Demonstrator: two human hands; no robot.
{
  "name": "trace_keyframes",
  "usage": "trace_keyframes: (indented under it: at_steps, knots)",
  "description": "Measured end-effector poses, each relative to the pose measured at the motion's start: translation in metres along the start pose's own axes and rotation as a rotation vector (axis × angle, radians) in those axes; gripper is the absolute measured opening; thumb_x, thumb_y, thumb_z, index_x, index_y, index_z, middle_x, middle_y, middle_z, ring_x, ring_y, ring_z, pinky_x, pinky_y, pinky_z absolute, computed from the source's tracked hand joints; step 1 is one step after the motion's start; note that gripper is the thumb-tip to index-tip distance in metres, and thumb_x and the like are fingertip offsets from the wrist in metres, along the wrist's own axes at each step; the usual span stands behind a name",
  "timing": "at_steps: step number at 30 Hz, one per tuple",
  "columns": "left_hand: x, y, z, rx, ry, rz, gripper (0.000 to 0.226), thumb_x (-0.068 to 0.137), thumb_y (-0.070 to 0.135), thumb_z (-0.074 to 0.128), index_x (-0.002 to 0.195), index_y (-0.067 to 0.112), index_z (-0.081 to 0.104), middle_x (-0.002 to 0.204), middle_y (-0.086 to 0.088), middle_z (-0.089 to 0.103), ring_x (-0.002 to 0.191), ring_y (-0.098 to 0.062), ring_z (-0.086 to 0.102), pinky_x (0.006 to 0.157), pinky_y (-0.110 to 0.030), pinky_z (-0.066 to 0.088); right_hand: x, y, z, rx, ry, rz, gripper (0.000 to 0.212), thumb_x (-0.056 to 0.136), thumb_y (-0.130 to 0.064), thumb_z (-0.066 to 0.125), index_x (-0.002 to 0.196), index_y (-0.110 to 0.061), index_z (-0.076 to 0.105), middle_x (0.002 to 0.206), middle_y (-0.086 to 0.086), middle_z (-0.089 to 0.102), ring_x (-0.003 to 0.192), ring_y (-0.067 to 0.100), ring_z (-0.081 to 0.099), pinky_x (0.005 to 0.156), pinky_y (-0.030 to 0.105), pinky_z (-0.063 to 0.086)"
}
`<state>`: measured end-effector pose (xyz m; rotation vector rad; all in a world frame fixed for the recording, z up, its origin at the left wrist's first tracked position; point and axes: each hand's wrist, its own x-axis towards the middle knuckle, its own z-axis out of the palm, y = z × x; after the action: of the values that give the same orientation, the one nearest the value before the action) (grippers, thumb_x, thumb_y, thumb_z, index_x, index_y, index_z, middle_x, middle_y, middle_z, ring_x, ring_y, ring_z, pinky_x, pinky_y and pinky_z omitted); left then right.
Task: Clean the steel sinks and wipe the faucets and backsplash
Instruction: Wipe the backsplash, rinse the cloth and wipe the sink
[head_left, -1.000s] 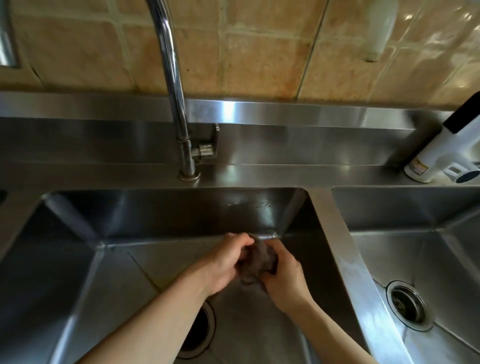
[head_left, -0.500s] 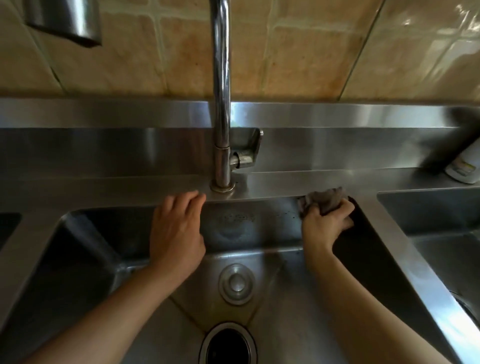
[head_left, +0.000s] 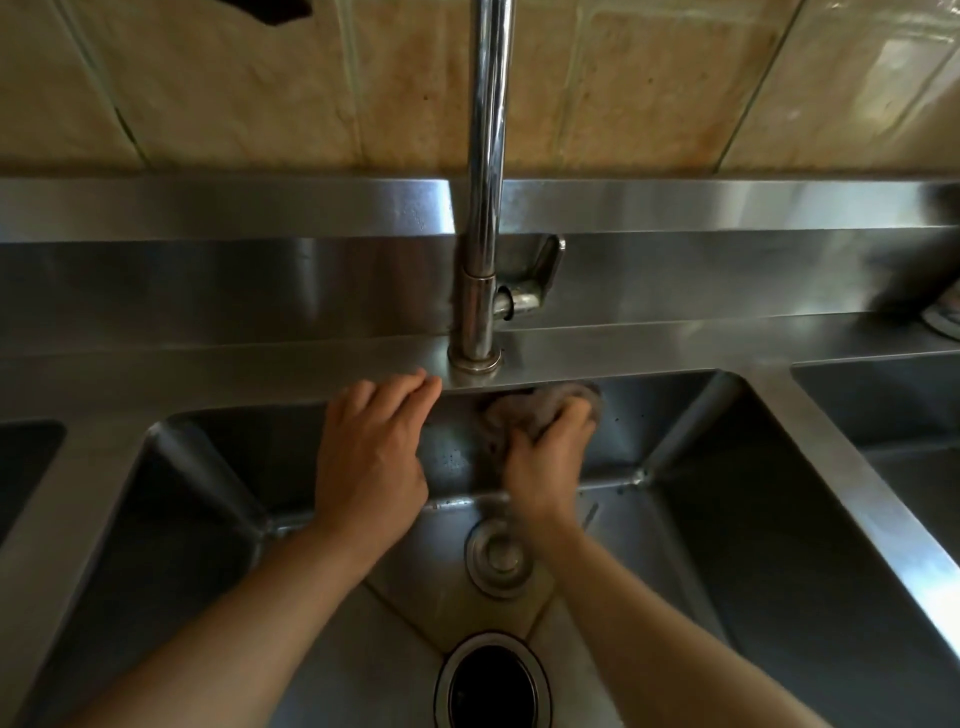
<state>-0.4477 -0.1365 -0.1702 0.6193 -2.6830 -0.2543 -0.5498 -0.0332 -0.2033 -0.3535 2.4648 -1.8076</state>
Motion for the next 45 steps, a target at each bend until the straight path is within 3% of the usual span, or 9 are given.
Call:
trace_keyframes:
  at_steps: [3,11,17,20,28,32,36,39,45]
  knots:
    - [-0.002,0.001,0.003,-0.007,0.018,0.002,0.078,0.051,-0.008,0.068,0.126,0.01,0.059,0.123,-0.004,0.06,0.097,-0.027,0.051,0.082,-0.04,0.046,0.034,0.016,-0.039,-0.084,0.136,0.008,0.031,0.077,0.014,0.05,0.095,-0.008,0.038,0.109,0.014,0.038,0.097,0.023,0.041,0.096,0.041,0.037]
    - [-0.003,0.001,0.012,-0.021,0.09,0.003,0.077,0.052,-0.009,0.064,0.127,0.008,0.059,0.124,-0.005,0.059,0.098,-0.024,0.044,0.082,-0.041,0.044,0.058,0.026,-0.05,-0.132,0.248,0.334,0.057,0.088,-0.002,0.051,0.138,-0.001,0.023,0.143,0.024,0.022,0.13,0.041,0.032,0.112,0.037,0.025]
    - [-0.004,0.001,0.014,0.003,0.096,-0.006,0.077,0.055,-0.007,0.062,0.13,0.01,0.056,0.126,-0.005,0.057,0.098,-0.027,0.048,0.083,-0.043,0.047,-0.013,0.015,0.041,-0.015,-0.188,0.34,0.062,0.088,0.003,0.05,0.138,-0.001,0.014,0.141,0.014,0.019,0.124,0.026,0.038,0.11,0.038,0.035]
    - [-0.004,0.0,0.015,0.016,0.1,-0.001,0.076,0.057,-0.008,0.063,0.13,0.01,0.056,0.126,-0.005,0.057,0.098,-0.027,0.047,0.083,-0.043,0.047,-0.012,0.024,0.038,0.023,-0.25,0.335,0.053,0.088,0.005,0.046,0.133,-0.002,0.021,0.127,0.004,0.029,0.112,0.014,0.041,0.109,0.03,0.034]
    - [-0.004,0.004,0.019,0.0,0.131,-0.031,0.077,0.055,-0.009,0.062,0.129,0.009,0.057,0.125,-0.004,0.058,0.097,-0.026,0.044,0.083,-0.043,0.046,0.069,0.067,-0.062,-0.216,0.099,0.384,0.076,0.091,-0.002,0.053,0.146,0.009,0.001,0.146,0.03,0.02,0.132,0.042,0.031,0.11,0.034,0.025]
    - [-0.003,0.004,0.021,-0.008,0.146,-0.021,0.074,0.058,-0.007,0.057,0.13,0.01,0.056,0.124,-0.004,0.058,0.097,-0.026,0.044,0.084,-0.044,0.046,0.067,0.067,-0.057,-0.312,0.135,0.376,0.059,0.092,-0.007,0.048,0.139,0.014,0.019,0.143,0.035,0.02,0.131,0.049,0.024,0.107,0.051,0.022]
    - [-0.003,0.006,0.022,-0.025,0.163,-0.048,0.075,0.056,-0.008,0.061,0.129,0.01,0.057,0.124,-0.005,0.058,0.099,-0.024,0.044,0.085,-0.042,0.044,0.027,0.055,0.005,-0.234,-0.085,0.395,0.071,0.088,-0.004,0.054,0.142,0.013,0.011,0.149,0.031,0.011,0.138,0.04,0.017,0.116,0.038,0.015]
    - [-0.004,0.007,0.022,-0.021,0.167,-0.052,0.074,0.057,-0.009,0.062,0.129,0.01,0.057,0.125,-0.005,0.058,0.1,-0.024,0.044,0.083,-0.042,0.046,-0.008,0.046,0.042,-0.174,-0.263,0.327,0.025,0.087,-0.007,0.055,0.11,0.0,0.047,0.134,0.027,0.032,0.124,0.039,0.036,0.104,0.044,0.034]
    - [-0.005,0.007,0.022,-0.003,0.168,-0.054,0.075,0.057,-0.01,0.062,0.129,0.011,0.057,0.124,-0.004,0.058,0.1,-0.027,0.049,0.085,-0.043,0.045,0.0,0.06,0.017,-0.2,-0.245,0.265,0.046,0.085,-0.007,0.059,0.125,0.006,0.039,0.129,0.027,0.039,0.118,0.043,0.042,0.096,0.044,0.039]
